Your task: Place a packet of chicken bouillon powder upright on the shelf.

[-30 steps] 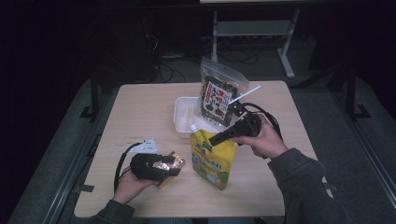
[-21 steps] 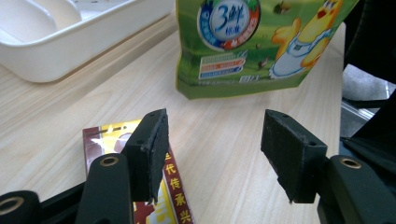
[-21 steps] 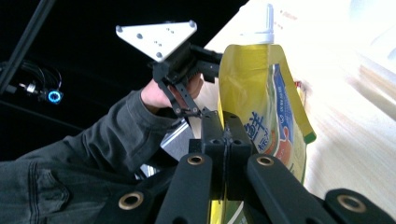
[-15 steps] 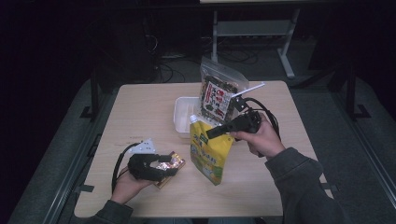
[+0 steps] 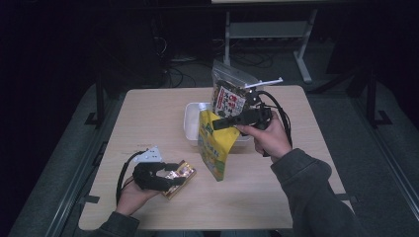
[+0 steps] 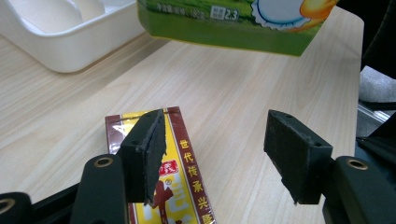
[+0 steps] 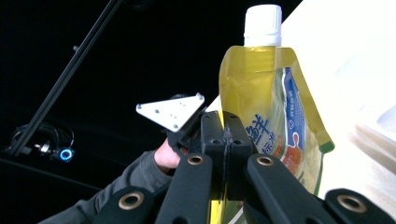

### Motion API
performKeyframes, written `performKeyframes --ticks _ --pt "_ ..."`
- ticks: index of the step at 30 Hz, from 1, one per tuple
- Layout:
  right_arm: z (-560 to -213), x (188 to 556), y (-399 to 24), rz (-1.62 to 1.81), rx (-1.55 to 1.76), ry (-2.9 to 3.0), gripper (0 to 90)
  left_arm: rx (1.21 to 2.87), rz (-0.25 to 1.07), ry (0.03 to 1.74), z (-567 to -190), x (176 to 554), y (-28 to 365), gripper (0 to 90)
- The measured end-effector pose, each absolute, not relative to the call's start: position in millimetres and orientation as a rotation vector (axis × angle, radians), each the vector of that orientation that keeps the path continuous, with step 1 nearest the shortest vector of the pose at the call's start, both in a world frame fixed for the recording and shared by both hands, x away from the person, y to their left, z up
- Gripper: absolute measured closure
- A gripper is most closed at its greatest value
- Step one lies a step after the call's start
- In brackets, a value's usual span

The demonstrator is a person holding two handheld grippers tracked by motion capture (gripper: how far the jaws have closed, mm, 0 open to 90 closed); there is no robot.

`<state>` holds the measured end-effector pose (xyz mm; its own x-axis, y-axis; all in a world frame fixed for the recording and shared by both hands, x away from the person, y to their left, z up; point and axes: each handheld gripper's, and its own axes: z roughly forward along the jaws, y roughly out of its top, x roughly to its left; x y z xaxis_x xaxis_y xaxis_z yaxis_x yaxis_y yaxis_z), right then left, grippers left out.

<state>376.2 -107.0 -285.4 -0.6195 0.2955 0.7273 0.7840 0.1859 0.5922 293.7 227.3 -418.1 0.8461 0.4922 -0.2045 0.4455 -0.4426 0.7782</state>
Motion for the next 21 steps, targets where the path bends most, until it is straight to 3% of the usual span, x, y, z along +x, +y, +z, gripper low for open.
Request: performKeyframes --ticks 21 --pt "-280.9 404.7 -97.6 -1.540 -1.179 -1.914 89.5 2.083 0.073 0.719 -420.3 296.1 238.6 36.0"
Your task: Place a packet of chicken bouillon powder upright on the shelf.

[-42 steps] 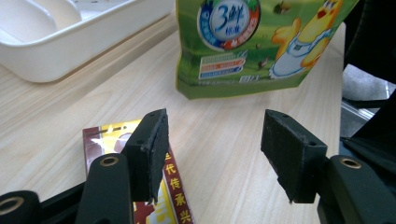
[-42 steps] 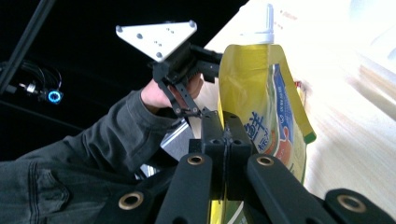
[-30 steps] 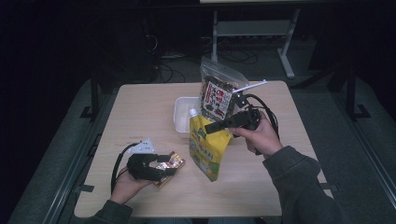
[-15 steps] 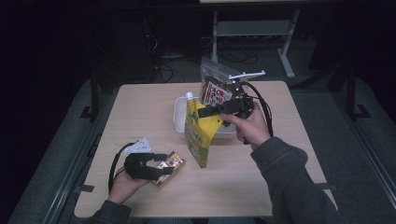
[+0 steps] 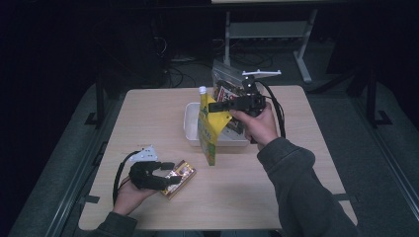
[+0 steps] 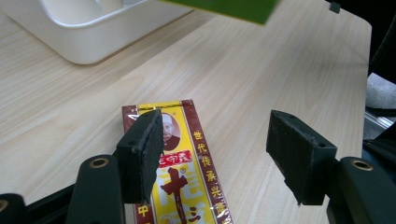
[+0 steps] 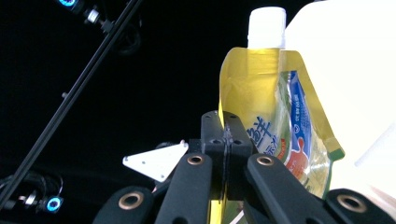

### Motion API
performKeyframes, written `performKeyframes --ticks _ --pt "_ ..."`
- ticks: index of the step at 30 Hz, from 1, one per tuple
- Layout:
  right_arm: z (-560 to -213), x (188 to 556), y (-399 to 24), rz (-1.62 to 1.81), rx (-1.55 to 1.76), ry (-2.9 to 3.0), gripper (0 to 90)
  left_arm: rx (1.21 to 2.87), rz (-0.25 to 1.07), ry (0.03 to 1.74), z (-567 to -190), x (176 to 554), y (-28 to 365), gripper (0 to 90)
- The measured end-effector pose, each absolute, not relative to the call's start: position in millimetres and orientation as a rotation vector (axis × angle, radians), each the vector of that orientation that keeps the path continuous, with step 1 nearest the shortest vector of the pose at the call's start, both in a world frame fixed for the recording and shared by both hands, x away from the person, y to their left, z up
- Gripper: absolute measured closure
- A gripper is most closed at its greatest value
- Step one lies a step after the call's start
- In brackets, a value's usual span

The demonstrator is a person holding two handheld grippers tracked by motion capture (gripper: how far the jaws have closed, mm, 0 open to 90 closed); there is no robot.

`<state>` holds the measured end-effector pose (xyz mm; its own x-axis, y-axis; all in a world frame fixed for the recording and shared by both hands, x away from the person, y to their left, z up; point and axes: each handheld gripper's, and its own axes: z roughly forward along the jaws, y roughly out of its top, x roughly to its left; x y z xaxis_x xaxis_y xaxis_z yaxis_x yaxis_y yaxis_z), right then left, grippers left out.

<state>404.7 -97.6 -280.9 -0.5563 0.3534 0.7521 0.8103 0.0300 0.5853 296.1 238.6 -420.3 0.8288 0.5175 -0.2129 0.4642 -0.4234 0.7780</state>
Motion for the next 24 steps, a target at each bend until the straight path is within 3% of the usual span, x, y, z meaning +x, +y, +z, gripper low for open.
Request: performKeyframes --ticks 24 --pt "-272.5 443.1 -52.2 -1.616 -1.326 -1.918 89.4 2.072 0.071 0.730 -421.4 297.1 244.4 35.3"
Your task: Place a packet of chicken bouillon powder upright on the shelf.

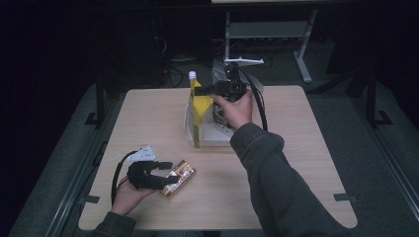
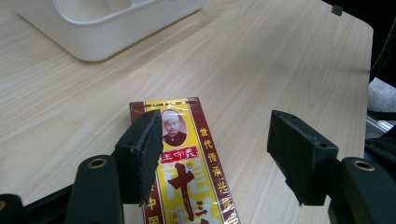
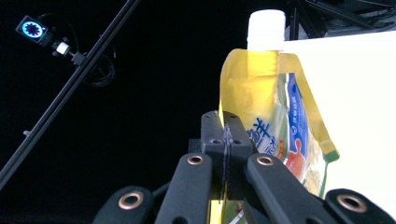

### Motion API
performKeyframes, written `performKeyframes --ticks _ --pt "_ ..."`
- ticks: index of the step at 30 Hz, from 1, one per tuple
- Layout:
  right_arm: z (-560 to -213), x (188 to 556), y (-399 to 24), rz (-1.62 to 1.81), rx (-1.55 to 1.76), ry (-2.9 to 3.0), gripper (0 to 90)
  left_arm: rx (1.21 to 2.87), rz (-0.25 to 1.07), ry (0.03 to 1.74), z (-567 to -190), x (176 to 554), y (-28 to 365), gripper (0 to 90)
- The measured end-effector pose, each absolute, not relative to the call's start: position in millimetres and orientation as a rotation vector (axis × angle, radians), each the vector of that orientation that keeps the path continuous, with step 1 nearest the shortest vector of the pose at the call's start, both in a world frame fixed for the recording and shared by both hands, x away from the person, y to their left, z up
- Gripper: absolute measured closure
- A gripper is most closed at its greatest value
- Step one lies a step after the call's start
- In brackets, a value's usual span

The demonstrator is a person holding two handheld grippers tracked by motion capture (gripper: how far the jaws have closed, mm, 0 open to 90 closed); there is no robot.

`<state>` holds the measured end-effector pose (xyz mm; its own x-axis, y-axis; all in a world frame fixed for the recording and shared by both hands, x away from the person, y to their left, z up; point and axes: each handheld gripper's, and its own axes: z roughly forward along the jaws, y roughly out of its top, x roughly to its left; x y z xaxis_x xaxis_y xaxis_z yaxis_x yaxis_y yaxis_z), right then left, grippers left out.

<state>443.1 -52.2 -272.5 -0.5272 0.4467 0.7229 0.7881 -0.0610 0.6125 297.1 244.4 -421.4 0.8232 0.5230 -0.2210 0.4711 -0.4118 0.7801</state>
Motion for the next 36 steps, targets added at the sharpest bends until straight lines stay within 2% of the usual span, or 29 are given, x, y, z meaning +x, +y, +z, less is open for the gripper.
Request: performKeyframes --ticks 15,36 --pt "-290.0 472.4 -30.9 -1.649 -1.437 -1.931 89.4 2.065 0.069 0.736 -421.8 297.9 245.8 34.7" --pt "-307.0 488.5 -14.2 -1.657 -1.465 -1.962 89.4 2.058 0.064 0.735 -422.4 298.3 246.3 34.7"
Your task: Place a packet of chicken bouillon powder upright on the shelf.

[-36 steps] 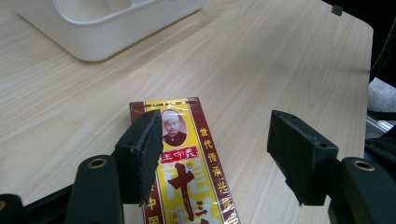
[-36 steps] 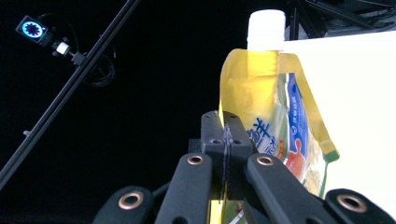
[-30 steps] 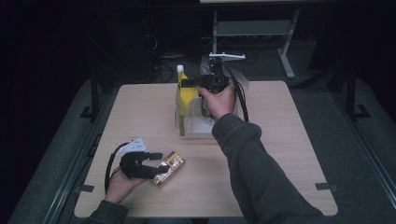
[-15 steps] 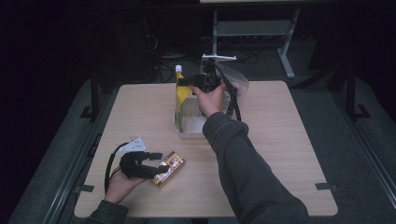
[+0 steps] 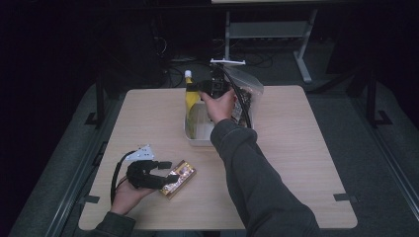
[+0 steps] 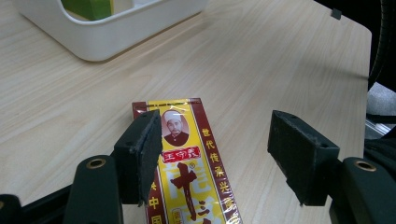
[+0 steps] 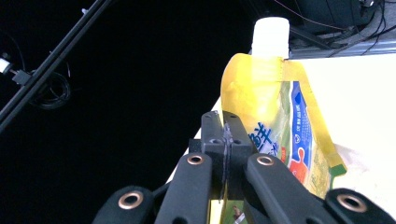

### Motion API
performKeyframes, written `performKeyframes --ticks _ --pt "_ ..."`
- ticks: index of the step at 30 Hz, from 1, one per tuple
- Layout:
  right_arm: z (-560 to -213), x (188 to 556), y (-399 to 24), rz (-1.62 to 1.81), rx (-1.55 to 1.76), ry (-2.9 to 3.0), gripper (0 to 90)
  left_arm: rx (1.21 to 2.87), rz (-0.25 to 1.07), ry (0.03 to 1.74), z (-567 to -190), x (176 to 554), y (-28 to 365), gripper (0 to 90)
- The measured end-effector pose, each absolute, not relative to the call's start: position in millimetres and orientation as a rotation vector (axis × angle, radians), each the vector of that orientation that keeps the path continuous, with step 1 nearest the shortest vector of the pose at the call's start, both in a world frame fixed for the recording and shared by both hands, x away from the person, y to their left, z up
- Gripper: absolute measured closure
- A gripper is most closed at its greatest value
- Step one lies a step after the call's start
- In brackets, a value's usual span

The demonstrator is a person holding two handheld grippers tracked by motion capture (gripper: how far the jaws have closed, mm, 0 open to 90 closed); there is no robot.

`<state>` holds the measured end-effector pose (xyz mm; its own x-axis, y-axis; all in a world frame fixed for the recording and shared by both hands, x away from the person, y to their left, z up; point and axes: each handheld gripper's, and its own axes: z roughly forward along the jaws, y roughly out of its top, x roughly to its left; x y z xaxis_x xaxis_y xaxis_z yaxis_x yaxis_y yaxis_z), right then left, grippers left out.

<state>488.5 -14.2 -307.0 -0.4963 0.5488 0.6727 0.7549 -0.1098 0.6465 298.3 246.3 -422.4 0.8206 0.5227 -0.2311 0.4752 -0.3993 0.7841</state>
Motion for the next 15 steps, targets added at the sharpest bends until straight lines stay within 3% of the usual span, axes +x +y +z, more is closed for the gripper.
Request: performKeyframes --ticks 15 --pt "-323.3 490.0 -11.4 -1.639 -1.489 -1.964 88.6 2.060 0.063 0.732 -422.1 298.2 245.7 34.7"
